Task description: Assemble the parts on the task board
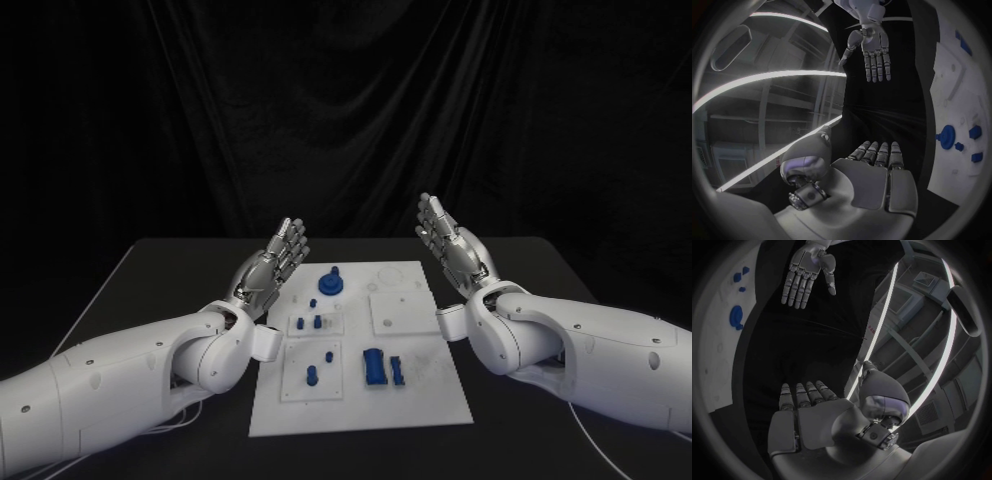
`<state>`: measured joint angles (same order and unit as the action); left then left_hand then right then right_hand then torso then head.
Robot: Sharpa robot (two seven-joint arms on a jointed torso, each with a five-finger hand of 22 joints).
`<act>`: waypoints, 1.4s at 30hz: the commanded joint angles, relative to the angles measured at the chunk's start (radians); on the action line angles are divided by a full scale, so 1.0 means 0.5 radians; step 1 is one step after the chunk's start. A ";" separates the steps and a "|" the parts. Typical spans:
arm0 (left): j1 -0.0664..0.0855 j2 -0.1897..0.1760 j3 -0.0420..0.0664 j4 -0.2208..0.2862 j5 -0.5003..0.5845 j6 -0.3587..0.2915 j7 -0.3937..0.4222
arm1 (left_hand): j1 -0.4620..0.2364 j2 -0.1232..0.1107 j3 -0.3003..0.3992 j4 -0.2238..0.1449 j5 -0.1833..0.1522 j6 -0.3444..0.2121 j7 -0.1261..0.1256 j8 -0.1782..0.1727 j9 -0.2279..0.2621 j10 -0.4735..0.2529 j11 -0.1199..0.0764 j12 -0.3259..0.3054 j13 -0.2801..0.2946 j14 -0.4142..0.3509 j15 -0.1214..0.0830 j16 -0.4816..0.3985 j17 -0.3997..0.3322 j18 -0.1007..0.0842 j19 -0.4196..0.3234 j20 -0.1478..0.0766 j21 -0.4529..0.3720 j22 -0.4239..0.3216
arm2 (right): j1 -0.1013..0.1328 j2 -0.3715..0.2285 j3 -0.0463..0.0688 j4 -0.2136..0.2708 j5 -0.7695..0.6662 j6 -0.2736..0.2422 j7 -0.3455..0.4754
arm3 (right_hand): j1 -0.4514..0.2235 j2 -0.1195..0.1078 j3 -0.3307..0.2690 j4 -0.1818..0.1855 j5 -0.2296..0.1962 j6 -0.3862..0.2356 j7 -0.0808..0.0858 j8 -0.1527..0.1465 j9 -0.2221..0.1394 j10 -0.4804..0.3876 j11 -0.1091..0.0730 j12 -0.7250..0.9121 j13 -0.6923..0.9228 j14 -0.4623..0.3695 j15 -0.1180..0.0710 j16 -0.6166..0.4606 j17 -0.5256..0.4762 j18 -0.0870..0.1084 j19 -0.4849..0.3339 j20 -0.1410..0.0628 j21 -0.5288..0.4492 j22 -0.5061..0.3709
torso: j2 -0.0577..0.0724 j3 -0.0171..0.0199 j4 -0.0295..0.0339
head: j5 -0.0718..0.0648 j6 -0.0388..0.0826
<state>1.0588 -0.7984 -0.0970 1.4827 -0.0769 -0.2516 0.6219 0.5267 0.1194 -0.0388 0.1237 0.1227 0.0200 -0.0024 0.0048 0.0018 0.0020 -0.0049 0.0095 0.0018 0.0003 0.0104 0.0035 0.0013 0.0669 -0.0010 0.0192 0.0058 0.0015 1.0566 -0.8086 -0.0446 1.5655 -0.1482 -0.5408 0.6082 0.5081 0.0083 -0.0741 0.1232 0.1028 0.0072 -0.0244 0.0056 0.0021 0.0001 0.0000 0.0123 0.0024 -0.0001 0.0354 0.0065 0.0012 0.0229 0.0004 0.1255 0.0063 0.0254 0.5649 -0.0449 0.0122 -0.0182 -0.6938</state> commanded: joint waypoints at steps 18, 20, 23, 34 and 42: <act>-0.018 0.037 0.194 0.175 0.154 -1.037 -0.204 | -0.703 -0.239 0.078 -0.247 -0.245 -0.040 0.005 -0.010 -0.004 -0.004 0.010 -0.019 -0.004 -0.001 -0.021 -0.007 -0.003 -0.134 0.002 -0.038 -0.012 -0.003 | -0.013 0.057 0.089 0.009 0.296 -0.458 -0.176 | -0.679 -0.017 0.148 -0.246 -0.206 -0.014 0.049 -0.011 -0.004 0.000 0.000 -0.025 -0.005 0.000 -0.071 -0.013 -0.002 -0.046 -0.001 -0.251 -0.013 -0.051 | -0.041 0.0897 -0.024 | 0.036 0.188; -0.018 0.037 0.194 0.175 0.154 -1.037 -0.204 | -0.727 -0.239 0.078 -0.247 -0.245 -0.040 0.005 -0.010 -0.004 -0.004 0.010 -0.019 -0.004 -0.001 -0.021 -0.007 -0.003 -0.134 0.002 -0.038 -0.012 -0.003 | -0.013 0.057 0.089 0.009 0.296 -0.458 -0.176 | -0.703 -0.017 0.148 -0.246 -0.206 -0.014 0.049 -0.011 -0.004 0.000 0.000 -0.025 -0.005 0.000 -0.071 -0.013 -0.002 -0.046 -0.001 -0.251 -0.013 -0.051 | -0.041 0.0897 -0.024 | 0.036 0.188; -0.018 0.037 0.194 0.175 0.154 -1.037 -0.204 | -0.767 -0.239 0.078 -0.247 -0.245 -0.040 0.005 -0.010 -0.004 -0.004 0.010 -0.019 -0.004 -0.001 -0.021 -0.007 -0.003 -0.134 0.002 -0.038 -0.012 -0.003 | -0.013 0.057 0.089 0.009 0.296 -0.458 -0.176 | -0.739 -0.017 0.148 -0.246 -0.206 -0.014 0.049 -0.011 -0.004 0.000 0.000 -0.025 -0.005 0.000 -0.071 -0.013 -0.002 -0.046 -0.001 -0.251 -0.013 -0.051 | -0.041 0.0897 -0.024 | 0.036 0.188; -0.018 0.037 0.194 0.175 0.154 -1.037 -0.204 | -1.053 -0.239 0.078 -0.247 -0.245 -0.040 0.005 -0.010 -0.004 -0.004 0.010 -0.019 -0.004 -0.001 -0.021 -0.007 -0.003 -0.134 0.002 -0.038 -0.012 -0.003 | -0.013 0.057 0.089 0.009 0.296 -0.458 -0.176 | -1.016 -0.017 0.148 -0.246 -0.206 -0.014 0.049 -0.011 -0.004 0.000 0.000 -0.025 -0.005 0.000 -0.071 -0.013 -0.002 -0.046 -0.001 -0.251 -0.013 -0.051 | -0.041 0.0897 -0.024 | 0.036 0.188; -0.018 0.037 0.194 0.175 0.154 -1.037 -0.204 | -1.053 -0.239 0.078 -0.247 -0.245 -0.040 0.005 -0.010 -0.004 -0.004 0.010 -0.019 -0.004 -0.001 -0.021 -0.007 -0.003 -0.134 0.002 -0.038 -0.012 -0.003 | -0.013 0.057 0.089 0.009 0.296 -0.458 -0.176 | -1.016 -0.017 0.148 -0.246 -0.206 -0.014 0.049 -0.011 -0.004 0.000 0.000 -0.025 -0.005 0.000 -0.071 -0.013 -0.002 -0.046 -0.001 -0.251 -0.013 -0.051 | -0.041 0.0897 -0.024 | 0.036 0.188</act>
<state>1.0513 -0.7818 -0.0015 1.5677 0.0007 -0.7615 0.5107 0.0066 -0.0002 0.0004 0.0040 0.0065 0.0054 -0.0019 0.0048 0.0016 0.0020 -0.0049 0.0062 0.0017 -0.0032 0.0071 0.0036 0.0011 0.0135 -0.0009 0.0051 0.0058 0.0009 1.0518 -0.7797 -0.0011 1.5677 0.0031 -0.7558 0.5309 0.0063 -0.0011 -0.0010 0.0067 0.0069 -0.0016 -0.0084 0.0057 0.0016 0.0001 0.0001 0.0037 0.0014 0.0000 0.0053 0.0067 0.0015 0.0074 0.0003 0.0051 0.0063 0.0252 0.5442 0.0000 0.0000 -0.0001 -0.5999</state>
